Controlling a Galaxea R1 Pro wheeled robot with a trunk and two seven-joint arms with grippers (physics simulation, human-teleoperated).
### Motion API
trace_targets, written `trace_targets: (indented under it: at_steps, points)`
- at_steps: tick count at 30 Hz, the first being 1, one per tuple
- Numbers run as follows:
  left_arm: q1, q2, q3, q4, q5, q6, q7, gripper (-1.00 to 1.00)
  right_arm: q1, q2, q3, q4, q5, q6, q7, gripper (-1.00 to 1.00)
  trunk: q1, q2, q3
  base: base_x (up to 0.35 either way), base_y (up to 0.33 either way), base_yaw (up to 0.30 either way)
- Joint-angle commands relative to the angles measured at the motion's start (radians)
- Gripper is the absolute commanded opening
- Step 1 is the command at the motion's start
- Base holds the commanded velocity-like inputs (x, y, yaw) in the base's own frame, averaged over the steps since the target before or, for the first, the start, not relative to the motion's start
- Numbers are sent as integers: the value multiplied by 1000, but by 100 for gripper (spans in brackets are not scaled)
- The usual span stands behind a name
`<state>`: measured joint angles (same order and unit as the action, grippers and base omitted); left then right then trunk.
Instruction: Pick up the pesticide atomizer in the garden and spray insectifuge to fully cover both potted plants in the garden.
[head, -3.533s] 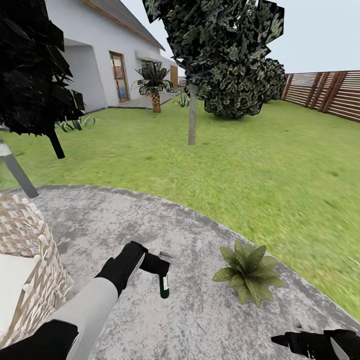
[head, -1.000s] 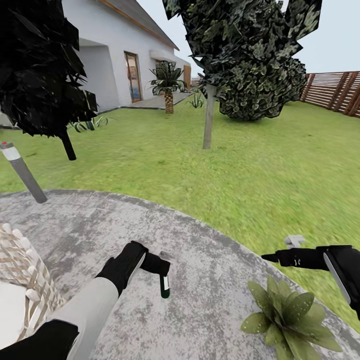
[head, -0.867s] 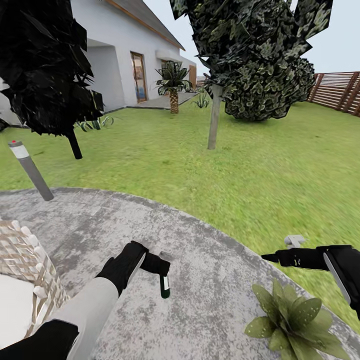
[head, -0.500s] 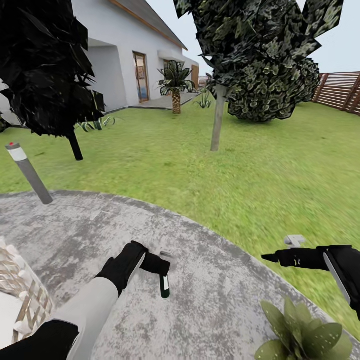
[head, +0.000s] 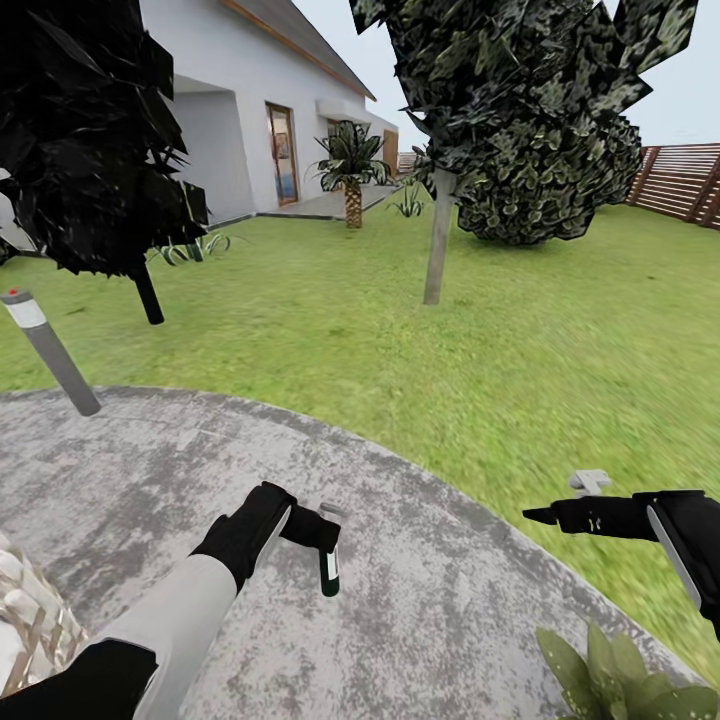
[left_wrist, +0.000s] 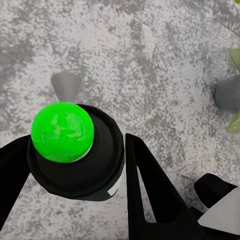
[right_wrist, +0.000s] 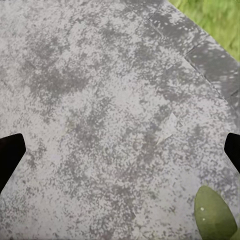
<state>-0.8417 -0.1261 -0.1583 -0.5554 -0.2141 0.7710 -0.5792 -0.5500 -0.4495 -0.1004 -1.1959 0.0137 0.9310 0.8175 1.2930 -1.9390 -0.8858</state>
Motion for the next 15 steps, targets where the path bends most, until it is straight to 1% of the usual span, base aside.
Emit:
trace_targets:
  at_steps: [1,3,9,15]
  points:
    - [0,0,0,-1,-10,2,-8,-100,-1,0,-1,-1,2,6,5,100,0,0,-1,37,10,0]
    - [0,0,0,-1,-10,2,-8,-100,-1,0,-1,-1,2,6,5,100,0,0,-1,125,129,0]
    - [0,0,0,-1,-10,2,-8,-100,-1,0,-1,0,2,6,5,100,0,0,-1,224,206,0]
    - [0,0,0,-1,-11,5,-8,-100,-1,1,-1,1,0,6,4,100,0,0,-1,51,26,0]
